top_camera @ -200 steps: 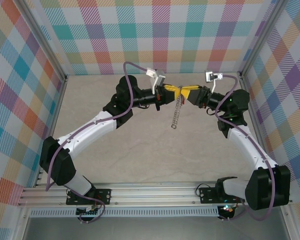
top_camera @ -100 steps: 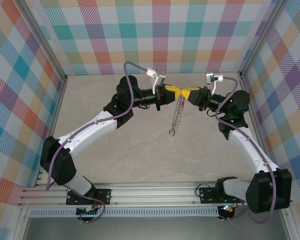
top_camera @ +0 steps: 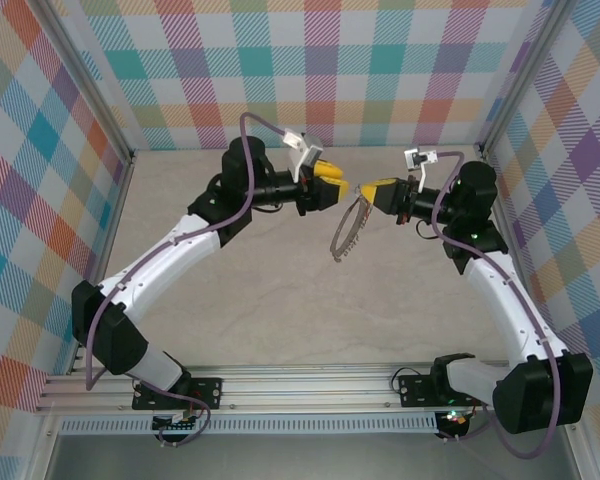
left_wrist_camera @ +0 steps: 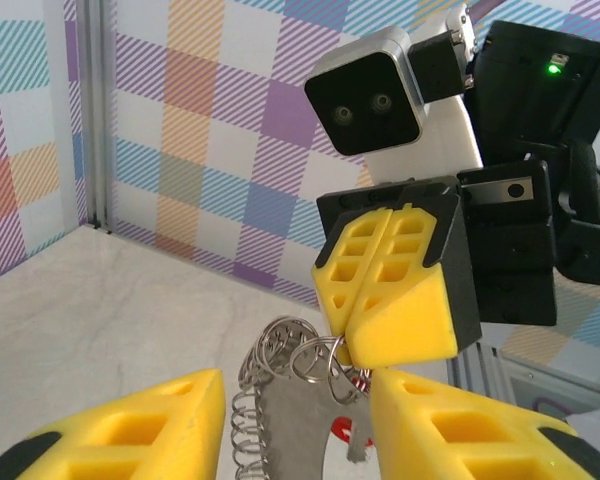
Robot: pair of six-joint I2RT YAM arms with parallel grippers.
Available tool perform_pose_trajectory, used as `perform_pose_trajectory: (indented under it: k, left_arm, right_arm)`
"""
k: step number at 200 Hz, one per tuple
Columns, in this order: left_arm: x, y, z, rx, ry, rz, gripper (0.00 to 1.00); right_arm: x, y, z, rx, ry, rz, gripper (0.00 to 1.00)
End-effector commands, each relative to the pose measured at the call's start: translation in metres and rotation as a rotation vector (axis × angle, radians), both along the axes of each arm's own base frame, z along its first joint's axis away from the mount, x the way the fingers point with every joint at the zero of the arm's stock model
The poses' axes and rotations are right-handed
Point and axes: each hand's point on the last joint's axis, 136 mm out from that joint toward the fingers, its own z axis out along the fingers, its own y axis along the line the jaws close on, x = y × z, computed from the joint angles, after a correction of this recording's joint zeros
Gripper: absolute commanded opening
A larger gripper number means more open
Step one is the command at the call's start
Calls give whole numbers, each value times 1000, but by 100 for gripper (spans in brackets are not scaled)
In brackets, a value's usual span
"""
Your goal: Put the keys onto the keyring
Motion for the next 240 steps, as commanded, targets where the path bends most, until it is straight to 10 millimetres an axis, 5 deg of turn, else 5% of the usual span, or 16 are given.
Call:
perform_pose_trajectory:
  k: [1, 25, 61, 240]
  left_arm:
    - [-17, 8, 5, 66, -22, -85, 44]
    - [-22, 6, -5, 131, 19, -156, 43]
    - [-30, 0, -13, 176, 73, -268, 21]
    - [-37, -21, -12, 123, 164, -429, 23]
  right_arm:
    - [-8, 1, 3, -84, -79, 21, 0]
    - [-12, 2, 1, -125, -89, 57, 0]
    - [-18, 5, 6, -129, -114, 107, 0]
    - [-18, 11, 6, -86, -109, 164, 0]
